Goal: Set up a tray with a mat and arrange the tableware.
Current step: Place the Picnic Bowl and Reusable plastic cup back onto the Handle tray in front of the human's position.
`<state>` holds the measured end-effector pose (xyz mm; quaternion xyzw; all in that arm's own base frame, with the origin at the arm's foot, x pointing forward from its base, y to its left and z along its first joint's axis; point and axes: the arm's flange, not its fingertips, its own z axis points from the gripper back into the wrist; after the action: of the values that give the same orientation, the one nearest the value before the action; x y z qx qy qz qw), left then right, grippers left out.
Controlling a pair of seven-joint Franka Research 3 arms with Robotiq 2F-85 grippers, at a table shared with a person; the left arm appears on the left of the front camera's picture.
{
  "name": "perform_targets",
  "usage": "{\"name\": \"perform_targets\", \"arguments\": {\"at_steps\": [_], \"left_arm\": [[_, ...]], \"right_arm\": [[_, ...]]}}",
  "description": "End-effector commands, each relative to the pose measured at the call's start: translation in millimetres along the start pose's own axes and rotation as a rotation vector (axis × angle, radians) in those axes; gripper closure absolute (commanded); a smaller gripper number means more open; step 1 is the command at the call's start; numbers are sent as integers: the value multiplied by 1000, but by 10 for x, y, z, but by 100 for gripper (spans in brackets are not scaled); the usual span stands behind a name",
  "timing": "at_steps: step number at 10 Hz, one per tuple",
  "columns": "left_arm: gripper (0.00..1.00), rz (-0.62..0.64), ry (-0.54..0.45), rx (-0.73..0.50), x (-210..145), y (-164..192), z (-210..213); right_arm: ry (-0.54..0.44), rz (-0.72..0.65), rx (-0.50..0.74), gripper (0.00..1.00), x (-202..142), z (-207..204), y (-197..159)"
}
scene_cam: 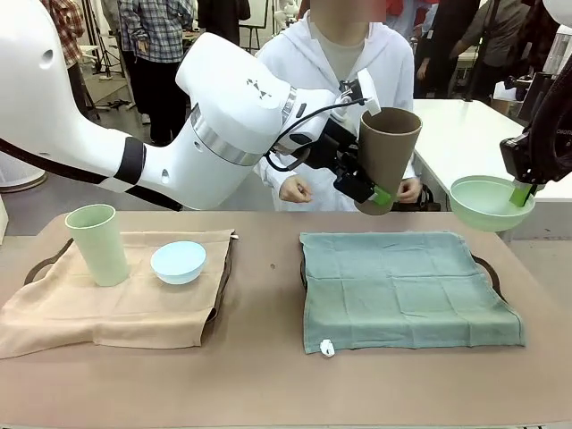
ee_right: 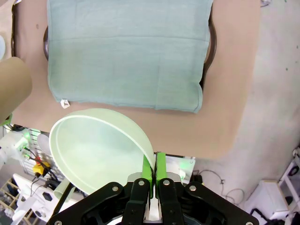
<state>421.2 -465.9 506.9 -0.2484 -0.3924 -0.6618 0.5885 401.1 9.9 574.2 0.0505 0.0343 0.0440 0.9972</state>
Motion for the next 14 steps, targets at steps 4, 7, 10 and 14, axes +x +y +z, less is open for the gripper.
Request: {"name": "perform_targets", "arguments": {"at_steps": [4,7,10,14], "left_arm": [[19,0,0,0,0,0,0],[19,-62,-102,-141,-685,114,-356],[19,10,-91,-176,-1234,153,-761],[19,61,-91,-172,-1510,229,-1001]], "right_arm": [[0,0,0,96,0,0,0],[36,44,68,96,455,-776,-97],[38,47,84,96,686,-1439,-158],[35,-26,48,96,875,-1784,-220]]}}
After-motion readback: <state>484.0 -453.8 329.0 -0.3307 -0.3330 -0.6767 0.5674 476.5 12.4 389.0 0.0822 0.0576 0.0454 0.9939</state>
